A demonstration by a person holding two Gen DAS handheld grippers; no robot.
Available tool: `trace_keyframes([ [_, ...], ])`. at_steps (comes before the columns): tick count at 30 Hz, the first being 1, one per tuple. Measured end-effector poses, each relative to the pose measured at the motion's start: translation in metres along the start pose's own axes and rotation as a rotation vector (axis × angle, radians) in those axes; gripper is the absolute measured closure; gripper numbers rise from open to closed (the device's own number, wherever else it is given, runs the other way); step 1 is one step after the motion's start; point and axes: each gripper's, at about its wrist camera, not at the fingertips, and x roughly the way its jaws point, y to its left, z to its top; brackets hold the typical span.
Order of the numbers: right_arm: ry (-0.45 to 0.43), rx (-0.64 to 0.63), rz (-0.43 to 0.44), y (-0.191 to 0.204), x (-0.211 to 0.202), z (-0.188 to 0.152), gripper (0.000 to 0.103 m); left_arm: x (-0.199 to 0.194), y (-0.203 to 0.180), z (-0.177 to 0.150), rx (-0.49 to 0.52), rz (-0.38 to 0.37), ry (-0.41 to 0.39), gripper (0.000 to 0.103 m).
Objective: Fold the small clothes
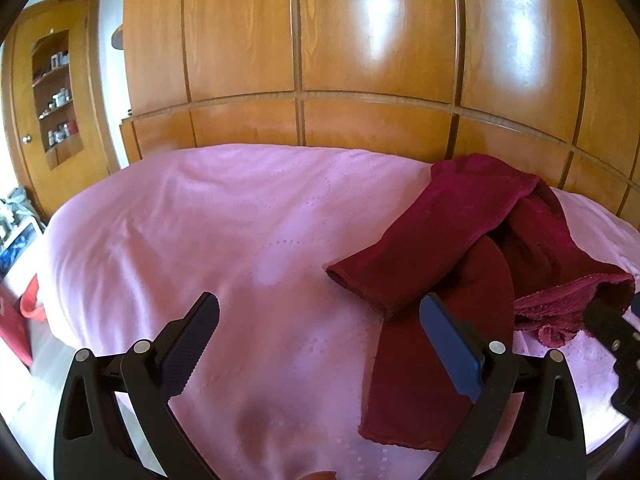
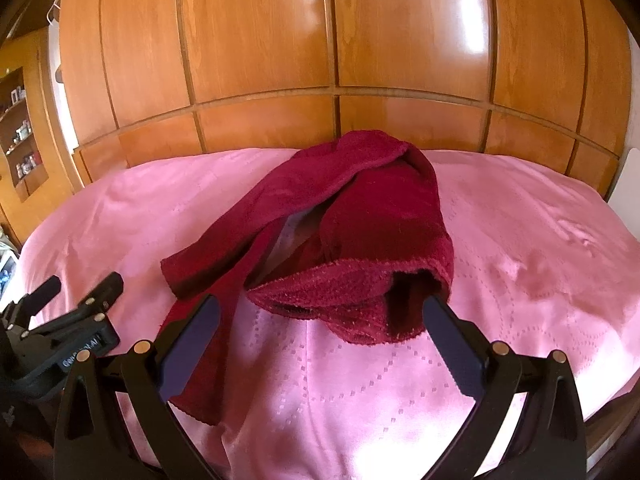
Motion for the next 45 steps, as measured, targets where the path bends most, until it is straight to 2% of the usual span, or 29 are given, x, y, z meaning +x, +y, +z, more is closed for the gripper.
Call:
trace_keyframes([
  [6, -0.001, -0.008, 0.011, 0.002, 0.003, 0.004, 0.002, 0.005, 0.002, -0.001, 0.0, 0.006, 0.012, 0.004],
  [16, -0.032, 0.011, 0.058, -0.002, 0.006, 0.028, 0.002, 0.013, 0.006, -0.001, -0.007, 0.017, 0.029, 0.004],
  [24, -0.011, 0.02, 0.098, 0.0, 0.016, 0.038, 0.002, 0.02, 0.009, -0.002, -0.011, 0.021, 0.046, 0.004],
  [28, 0.025, 0.036, 0.149, 0.002, 0.027, 0.047, 0.002, 0.025, 0.01, -0.005, -0.004, 0.018, 0.067, 0.004],
  [31, 0.085, 0.057, 0.198, 0.005, 0.046, 0.055, 0.003, 0.033, 0.013, -0.008, 0.007, -0.015, 0.099, 0.004],
  [34, 0.13, 0.073, 0.215, 0.007, 0.067, 0.062, 0.013, 0.041, 0.024, -0.01, -0.021, -0.052, 0.136, 0.004],
  [36, 0.172, 0.099, 0.214, 0.009, 0.089, 0.069, 0.018, 0.044, 0.029, -0.011, -0.041, -0.046, 0.146, 0.004],
  [39, 0.217, 0.133, 0.186, 0.01, 0.118, 0.077, 0.023, 0.048, 0.034, -0.01, -0.039, -0.026, 0.162, 0.004],
  [44, 0.283, 0.185, 0.117, 0.011, 0.176, 0.092, 0.031, 0.052, 0.042, -0.009, -0.07, -0.047, 0.172, 0.004],
  [45, 0.299, 0.191, 0.107, 0.011, 0.186, 0.094, 0.035, 0.052, 0.043, -0.009, -0.068, -0.048, 0.172, 0.004],
])
